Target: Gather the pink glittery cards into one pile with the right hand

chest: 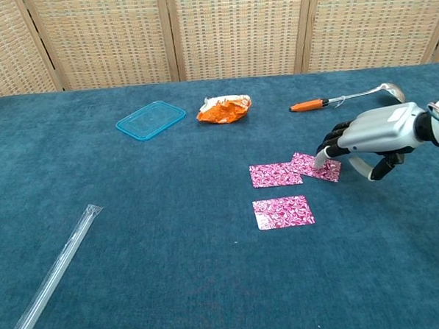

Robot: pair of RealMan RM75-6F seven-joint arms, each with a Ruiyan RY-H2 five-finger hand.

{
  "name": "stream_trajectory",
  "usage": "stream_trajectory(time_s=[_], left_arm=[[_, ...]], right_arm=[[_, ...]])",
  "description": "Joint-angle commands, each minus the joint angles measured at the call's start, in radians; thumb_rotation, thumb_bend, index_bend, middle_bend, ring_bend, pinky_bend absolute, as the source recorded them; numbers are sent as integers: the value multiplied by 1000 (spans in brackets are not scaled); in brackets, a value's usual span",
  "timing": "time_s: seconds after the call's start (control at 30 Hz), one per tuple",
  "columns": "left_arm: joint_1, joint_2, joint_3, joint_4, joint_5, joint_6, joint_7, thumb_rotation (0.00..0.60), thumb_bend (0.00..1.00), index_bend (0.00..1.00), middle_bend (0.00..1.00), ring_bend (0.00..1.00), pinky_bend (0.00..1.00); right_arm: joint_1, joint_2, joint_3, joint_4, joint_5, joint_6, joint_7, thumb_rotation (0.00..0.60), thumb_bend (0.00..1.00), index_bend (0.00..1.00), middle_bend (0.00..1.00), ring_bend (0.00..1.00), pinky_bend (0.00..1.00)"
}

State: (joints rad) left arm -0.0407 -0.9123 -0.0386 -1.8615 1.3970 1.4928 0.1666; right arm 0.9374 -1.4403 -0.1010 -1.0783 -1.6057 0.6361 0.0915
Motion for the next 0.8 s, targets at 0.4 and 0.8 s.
stream_trajectory(time_s=[0.4,0.8], left_arm=[[1,-3,2,-3,5,0,2,600,46,0,0,0,0],[-5,-6,1,-8,13,-4,9,600,46,0,0,0,0]], right_arm=[[-26,37,-33,-12,-7,4,-3,600,930,140,119,0,0],[-51,95,-20,-83,5,50,0,600,848,140,123,0,0]])
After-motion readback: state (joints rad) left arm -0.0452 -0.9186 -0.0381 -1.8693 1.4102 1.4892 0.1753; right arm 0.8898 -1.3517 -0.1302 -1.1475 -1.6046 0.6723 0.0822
